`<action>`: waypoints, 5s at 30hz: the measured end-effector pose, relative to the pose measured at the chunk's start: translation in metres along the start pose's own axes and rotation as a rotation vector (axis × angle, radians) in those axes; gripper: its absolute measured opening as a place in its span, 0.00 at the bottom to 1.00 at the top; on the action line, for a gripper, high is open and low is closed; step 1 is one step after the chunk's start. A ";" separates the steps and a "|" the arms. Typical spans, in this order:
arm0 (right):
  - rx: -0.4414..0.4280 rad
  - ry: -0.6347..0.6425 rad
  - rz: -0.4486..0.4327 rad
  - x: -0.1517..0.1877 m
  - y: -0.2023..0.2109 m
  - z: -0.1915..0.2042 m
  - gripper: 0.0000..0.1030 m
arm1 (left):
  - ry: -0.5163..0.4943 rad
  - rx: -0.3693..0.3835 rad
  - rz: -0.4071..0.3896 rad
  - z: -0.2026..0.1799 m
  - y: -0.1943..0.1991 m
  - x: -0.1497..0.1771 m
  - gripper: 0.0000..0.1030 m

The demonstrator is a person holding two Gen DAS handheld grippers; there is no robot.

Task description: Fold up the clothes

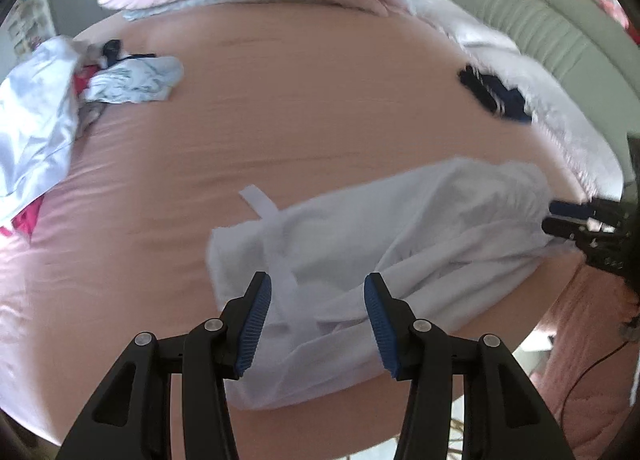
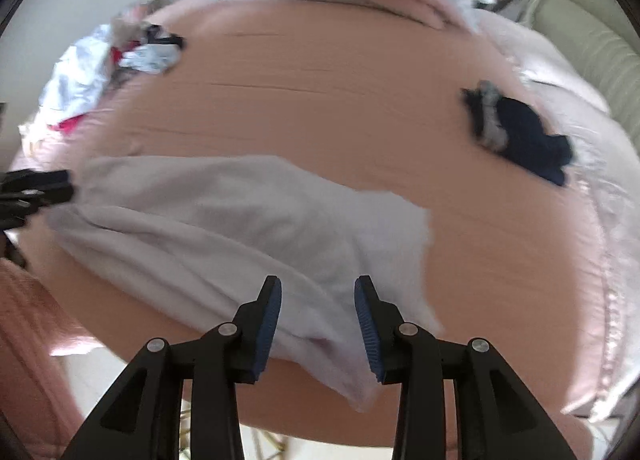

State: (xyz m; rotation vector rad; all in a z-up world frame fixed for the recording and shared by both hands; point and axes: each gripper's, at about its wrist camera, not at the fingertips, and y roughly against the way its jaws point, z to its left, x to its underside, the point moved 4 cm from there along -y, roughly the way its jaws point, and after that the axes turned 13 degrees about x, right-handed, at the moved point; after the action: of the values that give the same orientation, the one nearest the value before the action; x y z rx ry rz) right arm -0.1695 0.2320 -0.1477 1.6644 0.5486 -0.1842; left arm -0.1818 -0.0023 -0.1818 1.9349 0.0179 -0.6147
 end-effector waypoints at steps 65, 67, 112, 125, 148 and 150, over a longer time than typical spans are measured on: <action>0.042 0.176 0.108 0.007 -0.048 0.019 0.40 | -0.094 -0.164 0.141 -0.035 -0.016 0.023 0.46; 0.031 0.239 0.098 0.018 -0.044 0.022 0.40 | -0.113 -0.161 0.172 -0.032 -0.013 0.037 0.46; 0.221 0.046 0.067 0.025 -0.019 -0.071 0.44 | 0.101 -0.078 0.063 0.024 0.026 0.038 0.46; 0.105 0.031 0.182 0.046 -0.022 -0.088 0.53 | 0.057 -0.155 0.056 0.035 0.036 0.039 0.55; -0.090 -0.238 0.059 -0.028 -0.085 -0.085 0.14 | 0.277 0.033 -0.036 0.092 -0.008 -0.007 0.13; -0.044 -0.246 0.001 -0.036 -0.087 -0.088 0.14 | 0.269 0.023 -0.038 0.097 -0.010 -0.012 0.13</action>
State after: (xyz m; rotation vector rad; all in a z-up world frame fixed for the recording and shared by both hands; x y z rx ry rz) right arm -0.2570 0.3149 -0.1938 1.5719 0.3625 -0.3683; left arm -0.2349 -0.0780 -0.2153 2.0312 0.2174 -0.3771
